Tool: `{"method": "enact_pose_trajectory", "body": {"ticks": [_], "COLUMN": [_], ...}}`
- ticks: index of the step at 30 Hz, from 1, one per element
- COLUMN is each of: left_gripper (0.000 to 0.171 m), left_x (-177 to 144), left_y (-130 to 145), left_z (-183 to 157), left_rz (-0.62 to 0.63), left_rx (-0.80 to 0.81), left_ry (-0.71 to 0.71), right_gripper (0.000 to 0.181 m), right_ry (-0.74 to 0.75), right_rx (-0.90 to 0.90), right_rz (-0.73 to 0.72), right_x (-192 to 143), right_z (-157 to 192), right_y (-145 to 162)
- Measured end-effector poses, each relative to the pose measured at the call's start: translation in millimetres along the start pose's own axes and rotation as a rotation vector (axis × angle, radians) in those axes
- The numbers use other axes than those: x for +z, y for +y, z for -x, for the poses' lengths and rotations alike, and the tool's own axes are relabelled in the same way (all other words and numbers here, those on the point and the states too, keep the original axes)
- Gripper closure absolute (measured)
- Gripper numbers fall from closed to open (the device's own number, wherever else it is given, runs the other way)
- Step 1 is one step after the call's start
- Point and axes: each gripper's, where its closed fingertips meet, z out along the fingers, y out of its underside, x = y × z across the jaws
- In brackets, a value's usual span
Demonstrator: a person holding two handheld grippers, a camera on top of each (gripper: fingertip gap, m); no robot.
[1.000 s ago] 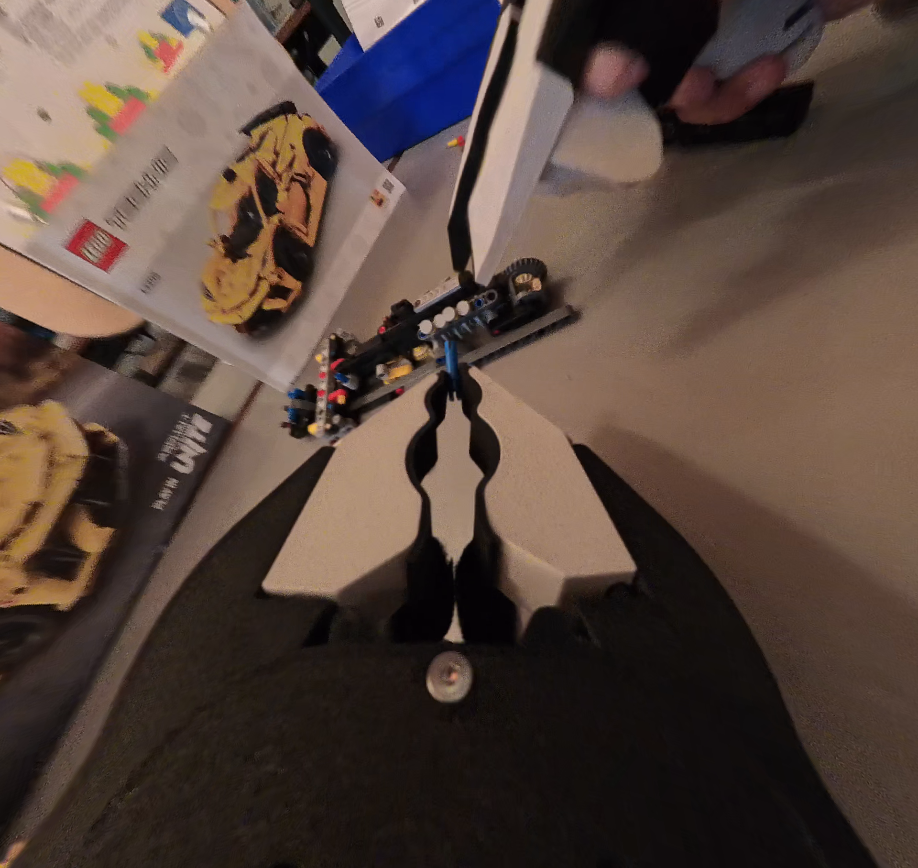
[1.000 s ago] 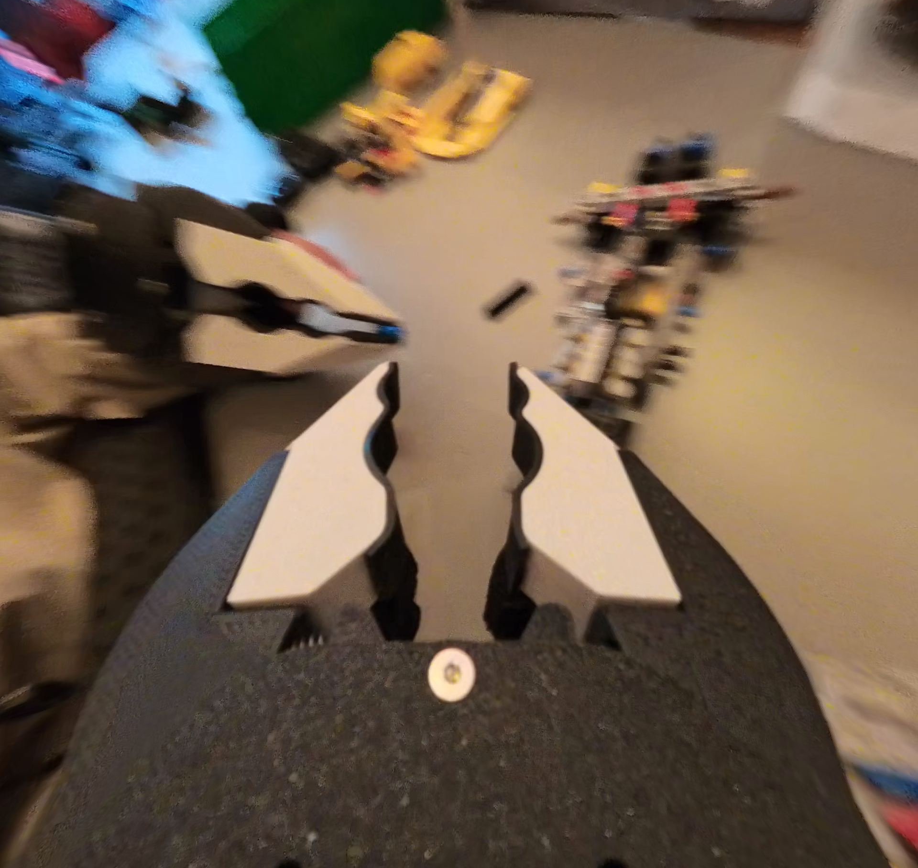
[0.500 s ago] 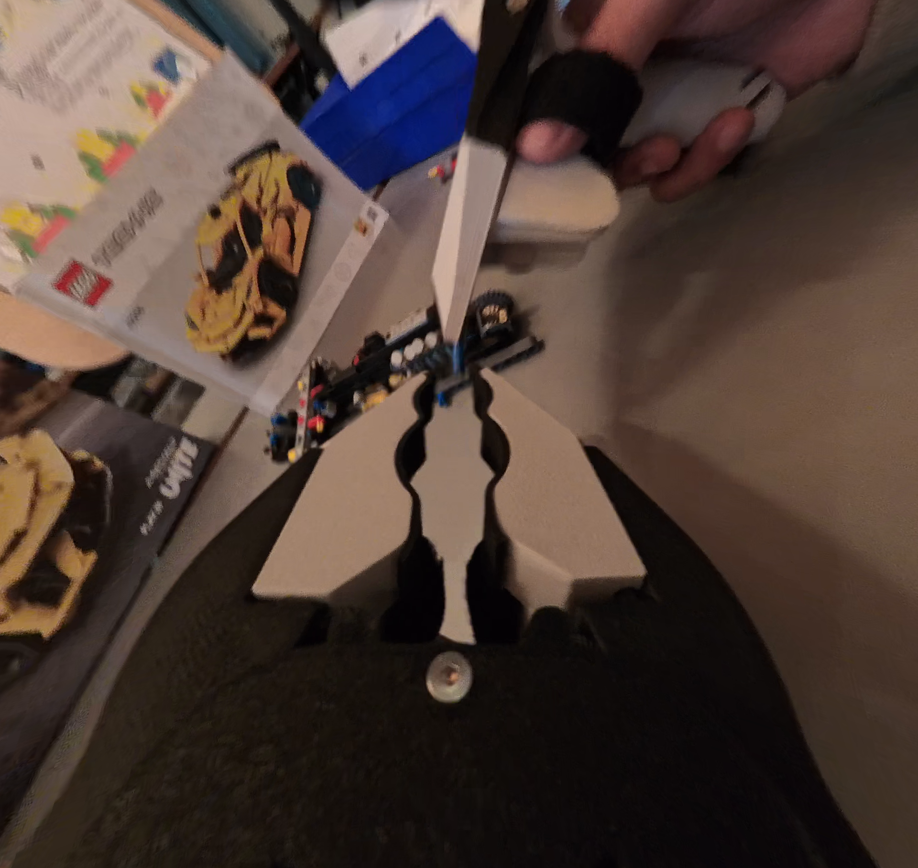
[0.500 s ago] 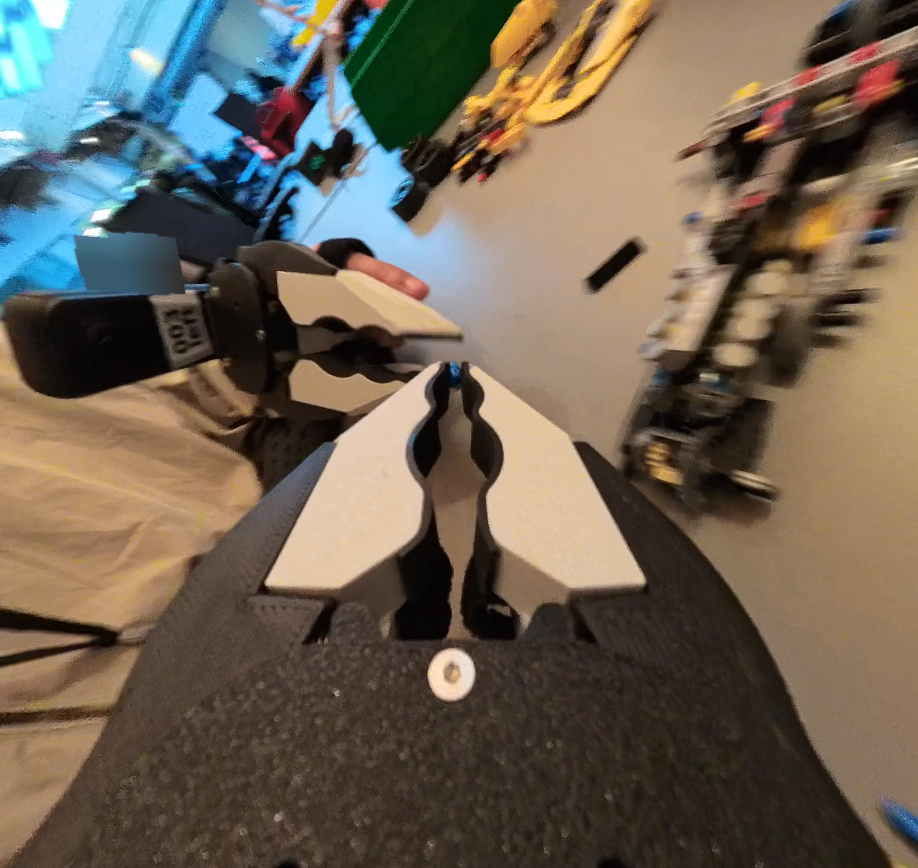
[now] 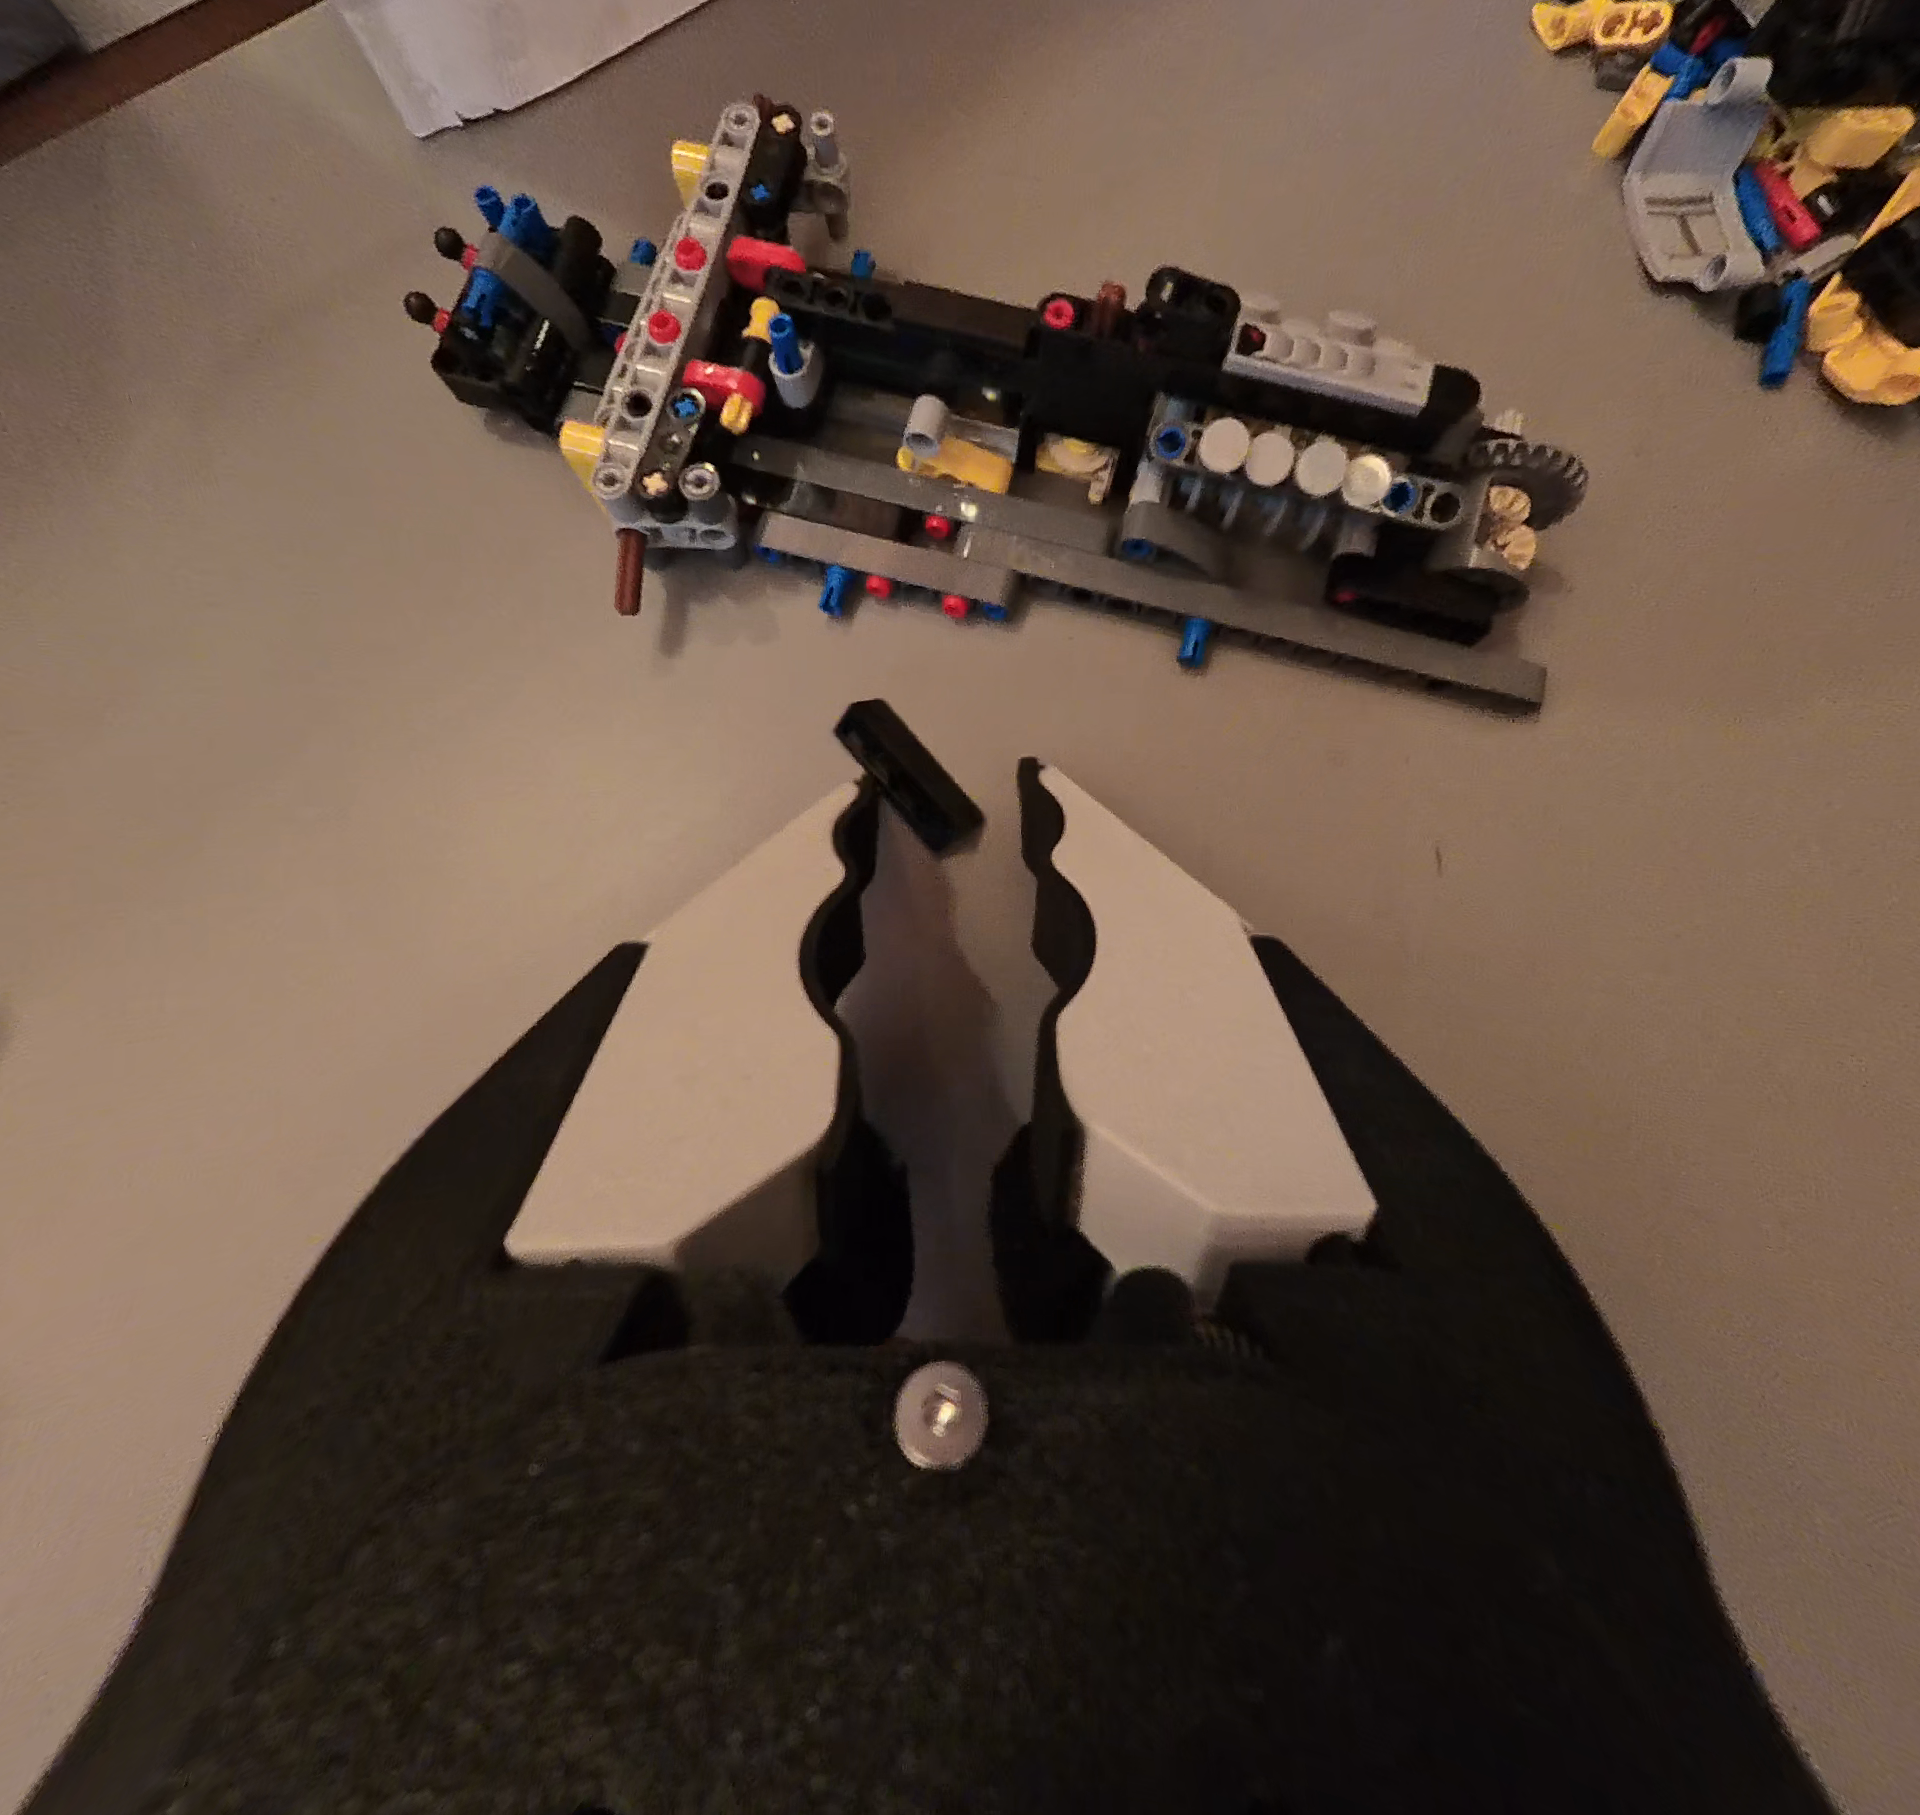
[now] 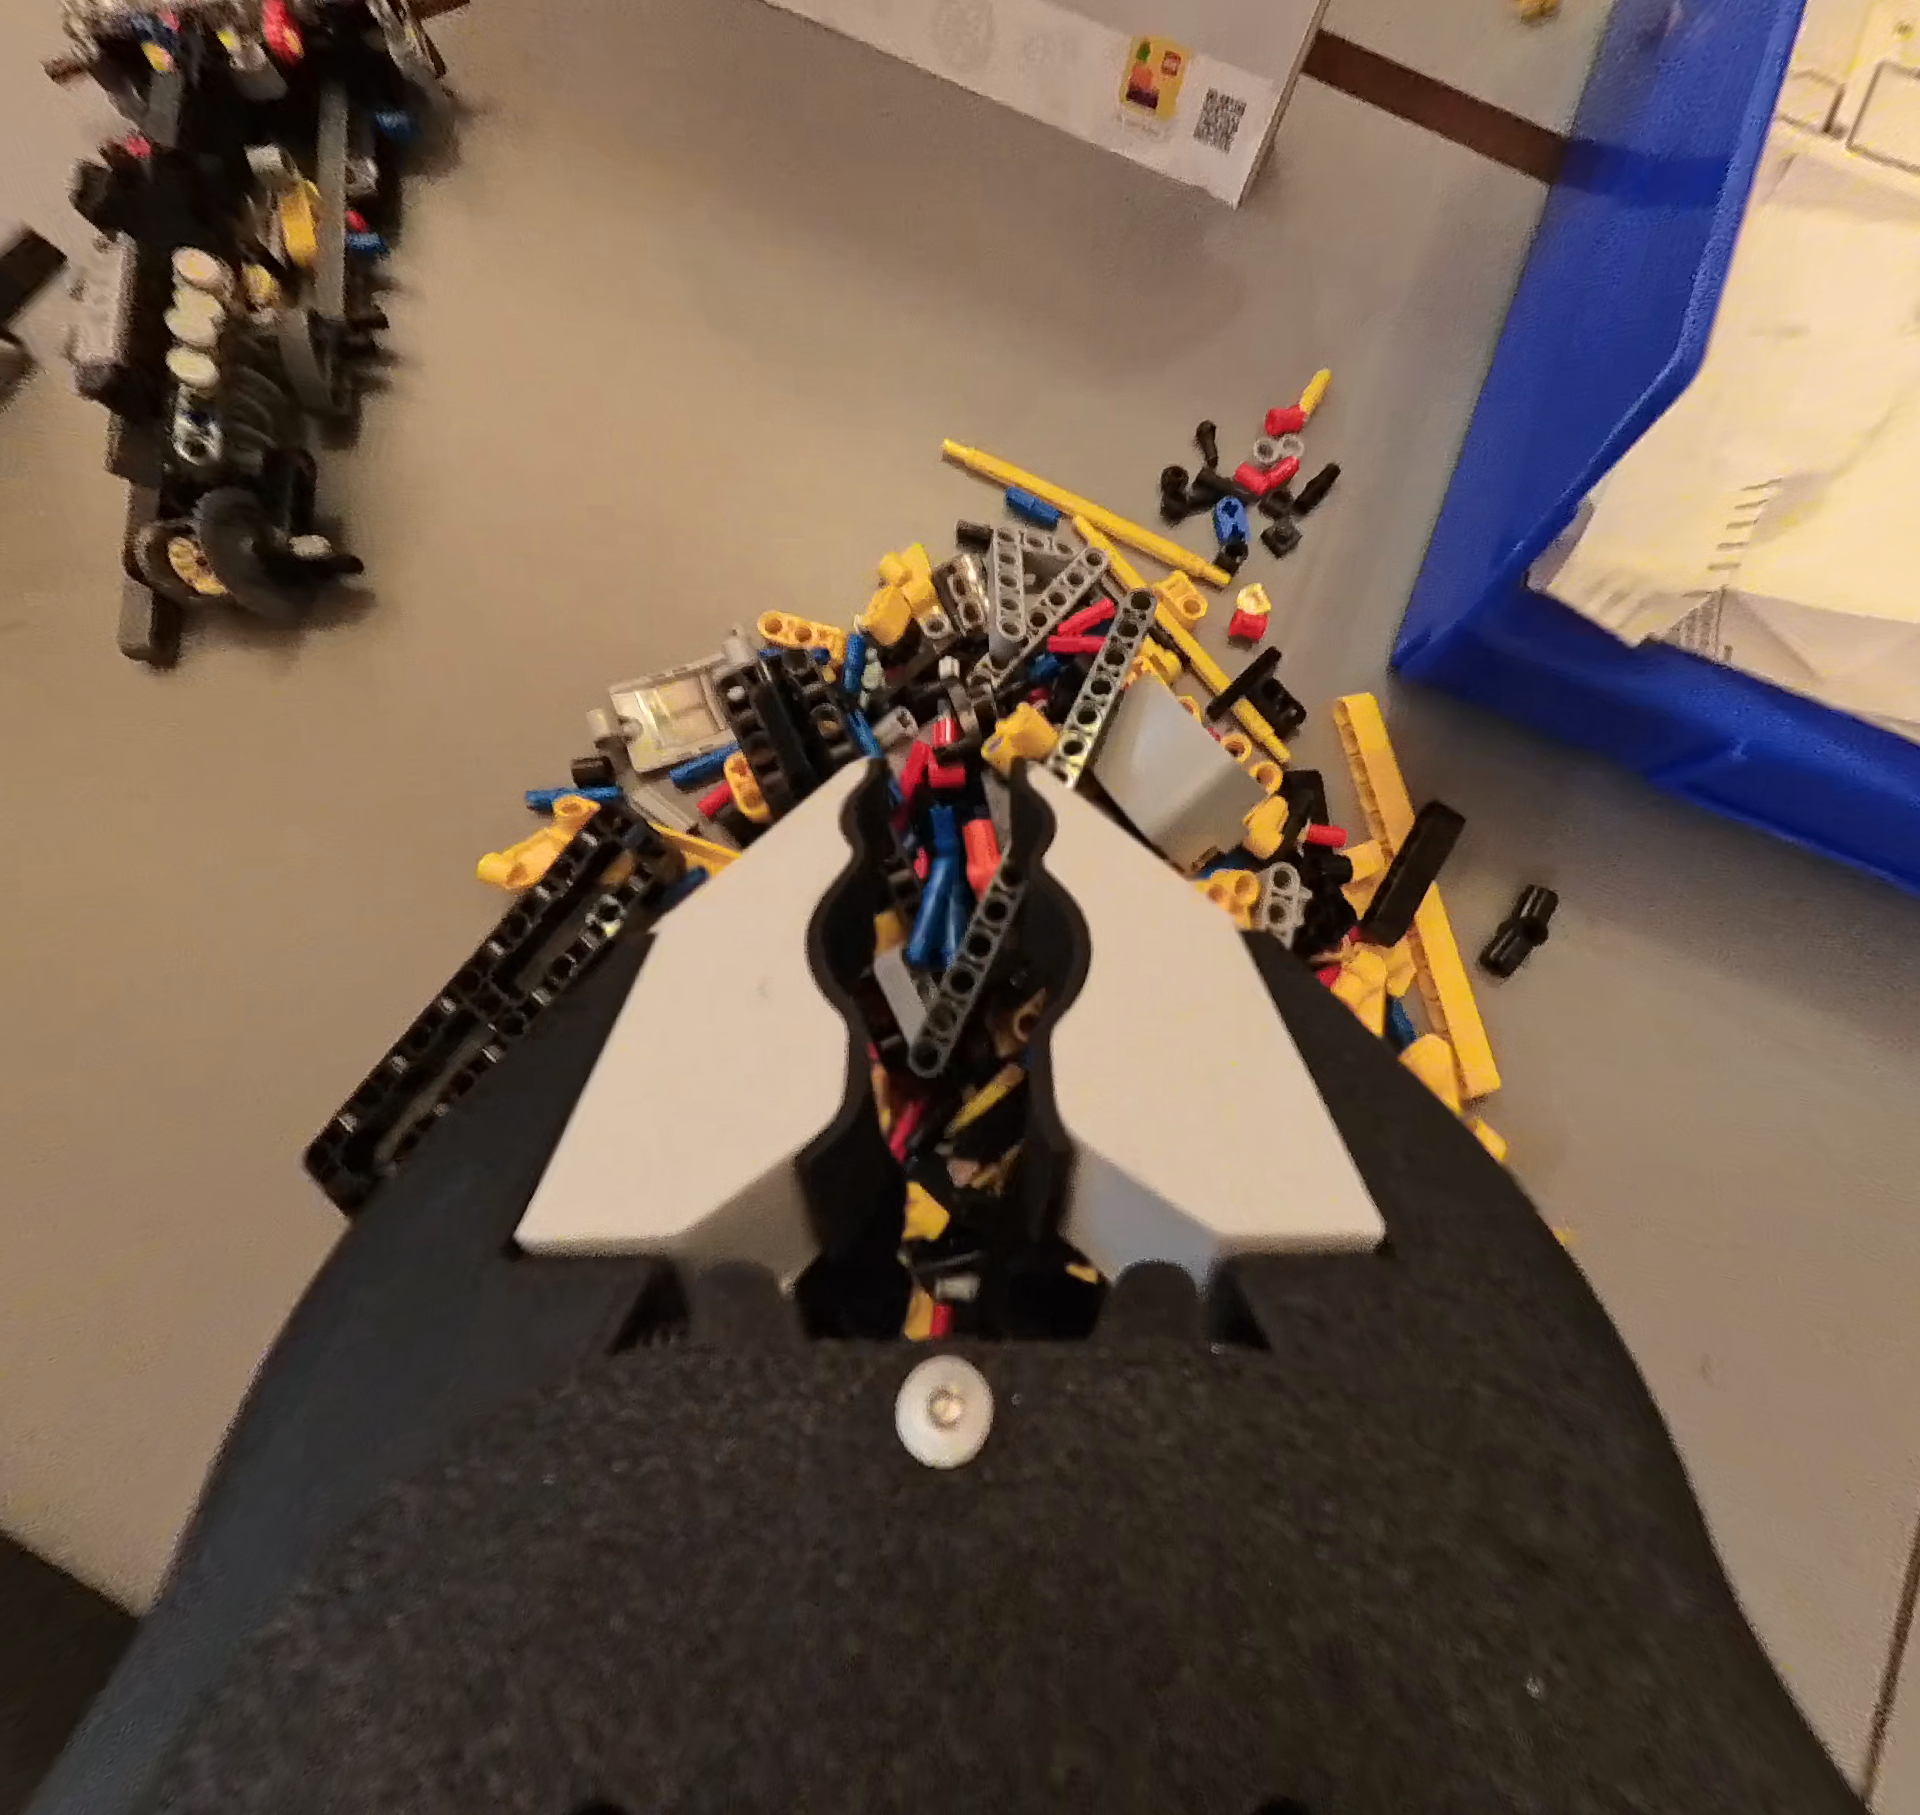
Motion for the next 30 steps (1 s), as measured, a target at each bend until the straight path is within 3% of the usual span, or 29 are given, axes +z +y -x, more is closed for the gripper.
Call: {"method": "enact_pose_trajectory", "body": {"ticks": [2,4,8,11,14,17,20,22,25,27,30], "left_gripper": [0.157,0.159,0.162,0.163,0.163,0.163,0.164,0.163,0.163,0.145,0.141], "left_x": [1,1,-7,-31,-58,-69,-71,-71,-71,-70,-56], "left_y": [-1,0,-9,-33,-53,-57,-57,-56,-56,-57,-46], "left_z": [1,1,-9,-42,-64,-76,-84,-88,-87,-78,-49], "left_rz": [-0.001,-0.002,-0.073,-0.221,-0.317,-0.333,-0.318,-0.308,-0.308,-0.322,-0.308], "left_rx": [-0.005,-0.001,-0.008,-0.150,-0.301,-0.353,-0.383,-0.396,-0.396,-0.383,-0.308], "left_ry": [0.001,0.010,0.100,0.380,0.616,0.714,0.767,0.790,0.793,0.753,0.562], "right_gripper": [0.158,0.155,0.133,0.122,0.121,0.125,0.129,0.147,0.147,0.147,0.147], "right_ry": [-0.034,-0.126,-0.415,-0.493,-0.503,-0.497,-0.478,-0.446,-0.434,-0.334,-0.082], "right_rx": [0.000,-0.025,-0.205,-0.327,-0.340,-0.317,-0.351,-0.365,-0.383,-0.413,-0.410], "right_rz": [-0.072,-0.194,-0.422,-0.477,-0.445,-0.500,-0.450,-0.418,-0.410,-0.387,-0.296], "right_x": [-4,-8,-3,11,22,16,24,25,26,27,19], "right_z": [12,43,149,206,233,243,246,243,240,216,134], "right_y": [-17,-43,-77,-77,-72,-82,-76,-72,-69,-67,-63]}}
